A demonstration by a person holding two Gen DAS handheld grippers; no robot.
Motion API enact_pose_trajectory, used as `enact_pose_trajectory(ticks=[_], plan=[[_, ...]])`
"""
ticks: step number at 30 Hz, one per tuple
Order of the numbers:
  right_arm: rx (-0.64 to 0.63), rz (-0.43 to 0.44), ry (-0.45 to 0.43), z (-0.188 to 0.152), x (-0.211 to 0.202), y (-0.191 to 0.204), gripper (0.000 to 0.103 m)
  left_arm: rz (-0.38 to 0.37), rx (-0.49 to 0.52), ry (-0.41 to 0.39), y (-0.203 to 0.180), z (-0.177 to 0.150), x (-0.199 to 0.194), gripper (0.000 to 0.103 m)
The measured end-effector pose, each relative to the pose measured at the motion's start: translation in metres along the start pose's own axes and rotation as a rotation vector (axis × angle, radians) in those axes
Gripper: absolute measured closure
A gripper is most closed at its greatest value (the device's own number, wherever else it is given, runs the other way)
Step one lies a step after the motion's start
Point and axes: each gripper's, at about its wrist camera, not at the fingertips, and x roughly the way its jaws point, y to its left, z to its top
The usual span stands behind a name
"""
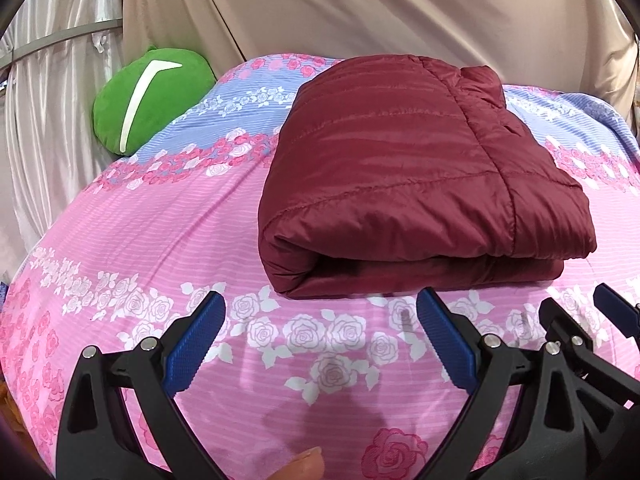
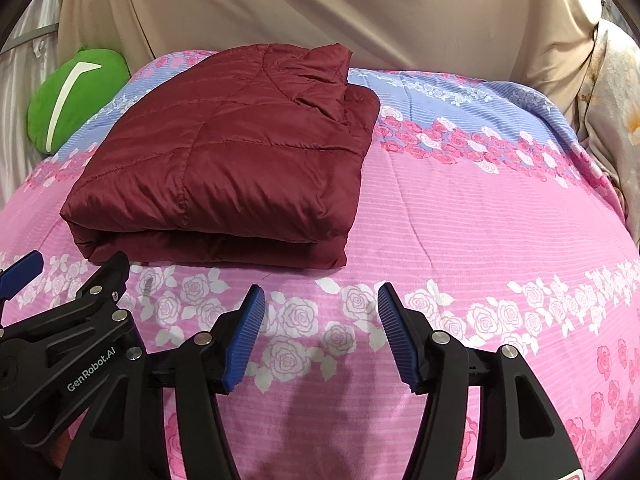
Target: Fold large clothes
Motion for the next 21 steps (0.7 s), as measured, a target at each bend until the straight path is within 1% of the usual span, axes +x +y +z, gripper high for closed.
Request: enact_pose_trajectory(ticks=[21], plan=[[-0.014,-0.022,-0.017,0.0006,-0.0050,0.0042,0.045,-0.001,-0.004,0.003,-0.0002,0.0002,0.0015,0.010]])
